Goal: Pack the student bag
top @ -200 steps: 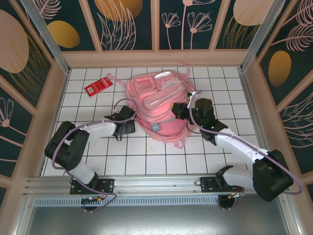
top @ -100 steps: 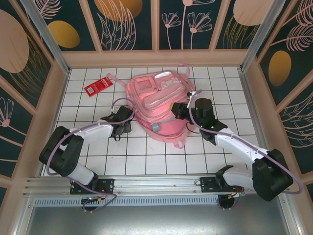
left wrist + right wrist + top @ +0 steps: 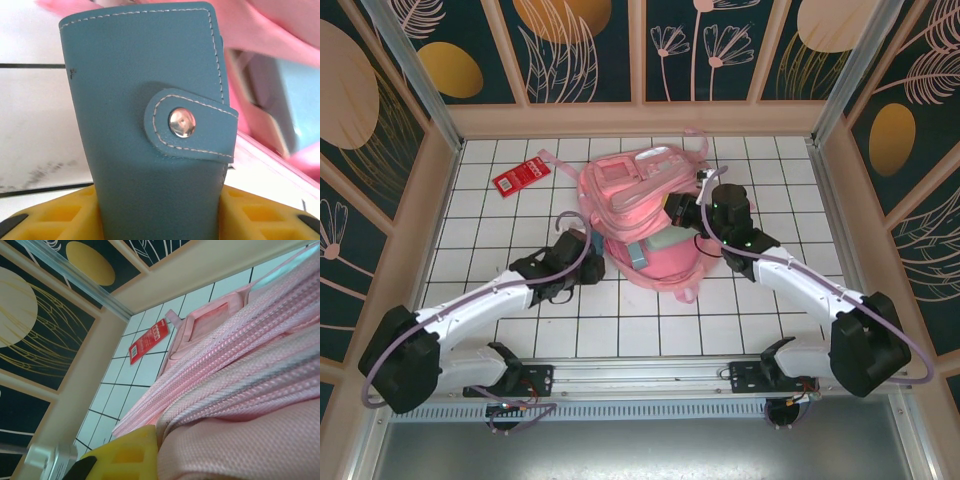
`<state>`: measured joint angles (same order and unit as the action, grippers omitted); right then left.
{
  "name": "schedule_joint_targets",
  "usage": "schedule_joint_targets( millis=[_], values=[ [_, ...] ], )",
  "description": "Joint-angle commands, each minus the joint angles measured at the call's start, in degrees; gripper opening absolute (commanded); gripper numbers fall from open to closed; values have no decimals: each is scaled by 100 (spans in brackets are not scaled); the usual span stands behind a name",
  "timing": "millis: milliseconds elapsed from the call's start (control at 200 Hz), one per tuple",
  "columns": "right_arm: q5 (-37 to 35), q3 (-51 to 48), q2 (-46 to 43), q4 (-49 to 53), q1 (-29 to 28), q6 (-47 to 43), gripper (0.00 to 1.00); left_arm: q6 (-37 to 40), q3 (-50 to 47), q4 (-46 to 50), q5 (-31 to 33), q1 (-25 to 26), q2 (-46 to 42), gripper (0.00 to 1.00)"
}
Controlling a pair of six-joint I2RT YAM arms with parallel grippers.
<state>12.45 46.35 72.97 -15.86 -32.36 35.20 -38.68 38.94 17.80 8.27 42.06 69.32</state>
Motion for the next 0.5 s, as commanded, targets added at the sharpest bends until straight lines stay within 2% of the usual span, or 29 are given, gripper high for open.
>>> schedule_joint_targets(
  millis=[0, 125, 310, 495],
  values=[
    [-188, 456, 56, -399, -58, 1, 9, -190, -120, -63, -309, 369, -229, 51],
    [-243, 566, 130, -374, -52, 56, 9, -296, -10, -245, -343, 943, -157, 51],
    [-234, 575, 139, -354, -59, 136, 9, -518, 482, -572, -309, 1603, 416, 50],
    [-315, 503, 1, -271, -61, 117, 9, -492, 1205, -790, -238, 1919, 1180, 50]
  ],
)
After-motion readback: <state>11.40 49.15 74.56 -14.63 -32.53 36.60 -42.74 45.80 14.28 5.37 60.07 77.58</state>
